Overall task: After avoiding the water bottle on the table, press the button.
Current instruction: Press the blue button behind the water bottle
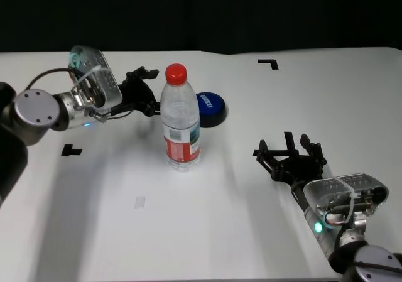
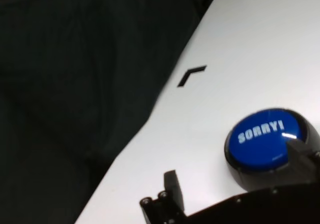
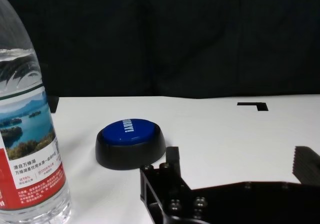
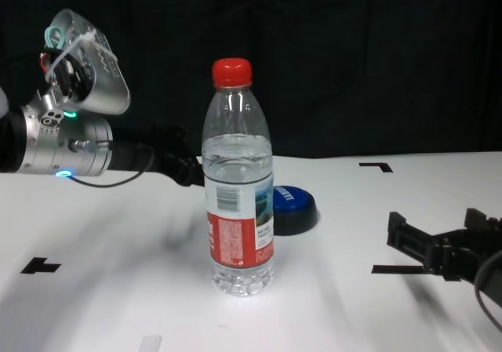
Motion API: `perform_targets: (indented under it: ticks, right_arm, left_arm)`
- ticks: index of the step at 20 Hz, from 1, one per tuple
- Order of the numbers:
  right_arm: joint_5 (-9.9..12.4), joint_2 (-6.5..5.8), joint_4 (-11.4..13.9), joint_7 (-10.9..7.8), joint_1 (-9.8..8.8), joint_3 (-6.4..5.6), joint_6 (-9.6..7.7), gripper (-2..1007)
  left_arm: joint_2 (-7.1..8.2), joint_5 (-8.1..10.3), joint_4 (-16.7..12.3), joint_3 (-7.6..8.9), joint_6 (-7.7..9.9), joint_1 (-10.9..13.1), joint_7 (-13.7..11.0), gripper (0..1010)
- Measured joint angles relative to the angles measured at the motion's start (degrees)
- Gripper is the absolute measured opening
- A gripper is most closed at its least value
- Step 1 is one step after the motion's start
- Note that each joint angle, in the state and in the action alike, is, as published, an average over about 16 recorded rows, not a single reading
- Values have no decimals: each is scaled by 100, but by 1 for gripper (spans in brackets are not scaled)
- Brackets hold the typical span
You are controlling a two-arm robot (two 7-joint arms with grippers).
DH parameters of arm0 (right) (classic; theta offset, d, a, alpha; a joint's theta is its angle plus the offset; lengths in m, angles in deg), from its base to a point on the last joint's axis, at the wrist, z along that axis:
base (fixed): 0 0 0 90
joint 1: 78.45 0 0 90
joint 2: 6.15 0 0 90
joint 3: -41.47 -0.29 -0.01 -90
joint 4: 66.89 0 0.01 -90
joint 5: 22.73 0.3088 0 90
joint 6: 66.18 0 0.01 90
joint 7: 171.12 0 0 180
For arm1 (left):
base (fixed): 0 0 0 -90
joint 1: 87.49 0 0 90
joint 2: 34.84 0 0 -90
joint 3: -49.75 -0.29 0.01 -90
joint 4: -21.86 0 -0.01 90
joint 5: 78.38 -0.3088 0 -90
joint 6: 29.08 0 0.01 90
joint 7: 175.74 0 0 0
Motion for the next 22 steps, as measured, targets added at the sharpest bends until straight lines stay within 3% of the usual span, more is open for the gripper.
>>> perform_targets:
  ticks: [13, 22]
  right_arm:
    - [0, 0, 0, 0, 0, 0, 0, 1003]
    - [0, 0, 0, 0, 0, 0, 0, 1003]
  left_arm:
    - [8, 21, 20, 16, 170, 50, 10, 1003]
    - [74, 74, -199, 190, 353, 202, 247, 1003]
